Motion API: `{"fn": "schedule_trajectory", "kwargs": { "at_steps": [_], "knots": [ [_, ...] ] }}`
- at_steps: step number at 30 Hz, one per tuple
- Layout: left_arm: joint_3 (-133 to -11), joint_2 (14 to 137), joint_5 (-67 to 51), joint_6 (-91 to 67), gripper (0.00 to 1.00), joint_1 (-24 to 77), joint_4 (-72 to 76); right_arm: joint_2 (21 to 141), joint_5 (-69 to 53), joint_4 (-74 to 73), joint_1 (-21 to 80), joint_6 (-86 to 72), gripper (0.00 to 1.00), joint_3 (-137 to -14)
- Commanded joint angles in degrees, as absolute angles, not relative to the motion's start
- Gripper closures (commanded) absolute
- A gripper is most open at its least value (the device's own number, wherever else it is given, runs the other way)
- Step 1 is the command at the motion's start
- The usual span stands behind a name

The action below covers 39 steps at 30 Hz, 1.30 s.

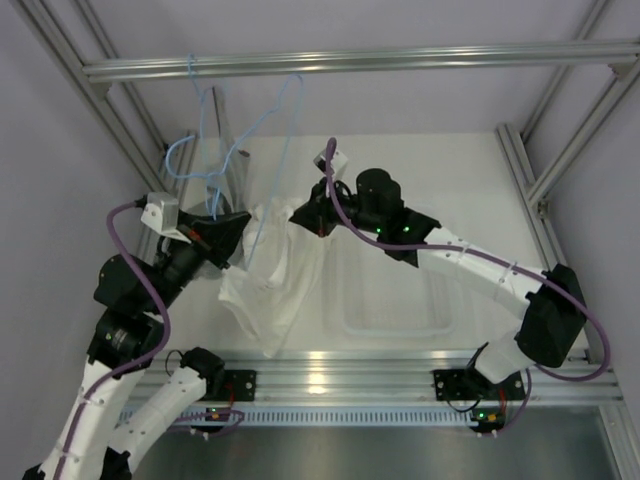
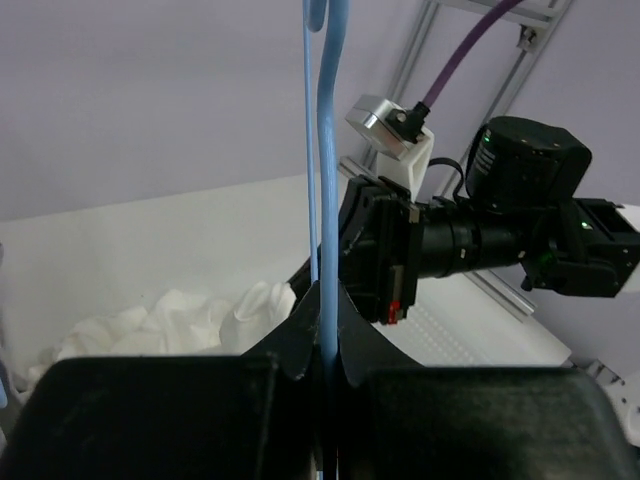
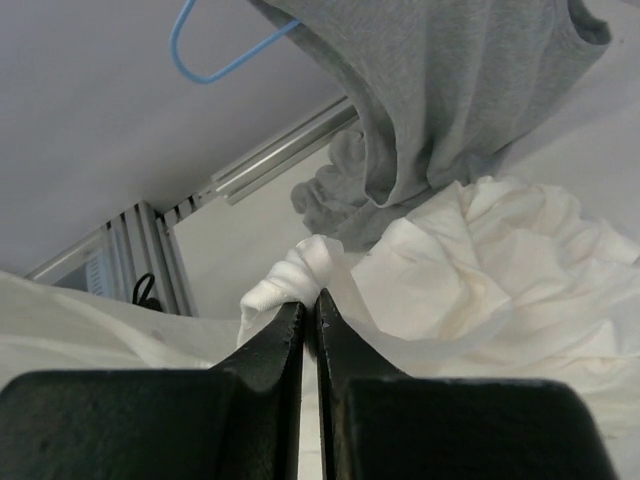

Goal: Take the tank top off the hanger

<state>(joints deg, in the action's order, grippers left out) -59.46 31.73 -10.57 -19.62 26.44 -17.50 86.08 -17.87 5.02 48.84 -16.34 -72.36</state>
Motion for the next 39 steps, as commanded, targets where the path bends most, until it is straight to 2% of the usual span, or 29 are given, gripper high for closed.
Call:
{"fn": "schedule_trajectory", "kwargs": {
  "at_steps": [1, 4, 5, 6, 7, 9, 11, 13, 14, 17, 23, 27, 30, 32, 35, 39],
  "knots": [
    [-55.2, 31.3, -5.5, -20.3, 1.0, 26.4, 2.5, 84.7, -19.4, 9.3, 49.9, -17.0, 1.0, -72.2],
    [-50.5, 32.0, -3.2, -18.5, 1.0, 26.4, 10.4, 87.2, -23.3, 10.0, 50.4, -18.8, 1.0, -72.3],
    [-49.1, 32.8, -1.9, -17.8, 1.0, 26.4, 13.6, 88.1, -23.5, 9.2, 51.0, -18.6, 0.88, -72.8],
    [-48.5, 33.0, -1.2, -17.7, 1.0, 26.4, 15.0, 89.4, -23.1, 7.8, 51.1, -18.5, 0.69, -73.3],
    [-48.2, 33.4, -0.6, -17.6, 1.0, 26.5, 16.2, 89.6, -23.0, 7.8, 51.2, -18.6, 0.58, -73.2],
    [-48.0, 34.3, -0.6, -16.7, 1.0, 26.4, 18.3, 89.2, -23.6, 9.0, 51.2, -18.8, 0.61, -72.3],
    [-47.6, 34.2, 1.7, -15.8, 1.0, 26.4, 19.4, 88.9, -23.6, 9.4, 51.2, -18.9, 0.57, -72.1],
    [-46.9, 33.9, 3.9, -14.9, 1.0, 26.4, 20.9, 88.8, -24.1, 9.4, 51.3, -18.7, 0.58, -72.4],
    [-47.0, 34.1, 4.0, -14.4, 1.0, 26.5, 21.1, 88.8, -24.2, 9.4, 51.3, -18.5, 0.68, -72.5],
    [-48.0, 35.1, 3.7, -13.5, 1.0, 26.4, 21.3, 89.4, -23.0, 9.1, 51.3, -18.1, 0.72, -72.9],
    [-40.0, 36.6, 2.5, -9.7, 1.0, 26.4, 36.9, 89.6, -27.1, 15.0, 51.6, -20.7, 0.65, -71.0],
    [-44.3, 41.0, -3.0, -5.6, 1.0, 26.4, 35.2, 86.3, -24.5, 14.6, 51.9, -19.4, 0.63, -68.7],
    [-46.4, 42.7, -0.6, -3.8, 1.0, 26.4, 35.8, 83.3, -21.4, 13.5, 51.8, -17.8, 0.62, -66.8],
    [-49.6, 45.0, 4.5, -4.9, 1.0, 26.4, 32.2, 82.0, -20.0, 11.9, 51.7, -16.8, 0.61, -66.4],
    [-58.5, 48.4, 10.0, -9.0, 1.0, 26.5, 16.0, 78.8, -14.6, 7.0, 51.8, -16.1, 0.58, -66.0],
    [-61.8, 46.3, 11.2, -11.9, 1.0, 26.5, 1.4, 70.1, -3.0, 1.5, 51.2, -14.3, 0.55, -63.4]
  ]
}}
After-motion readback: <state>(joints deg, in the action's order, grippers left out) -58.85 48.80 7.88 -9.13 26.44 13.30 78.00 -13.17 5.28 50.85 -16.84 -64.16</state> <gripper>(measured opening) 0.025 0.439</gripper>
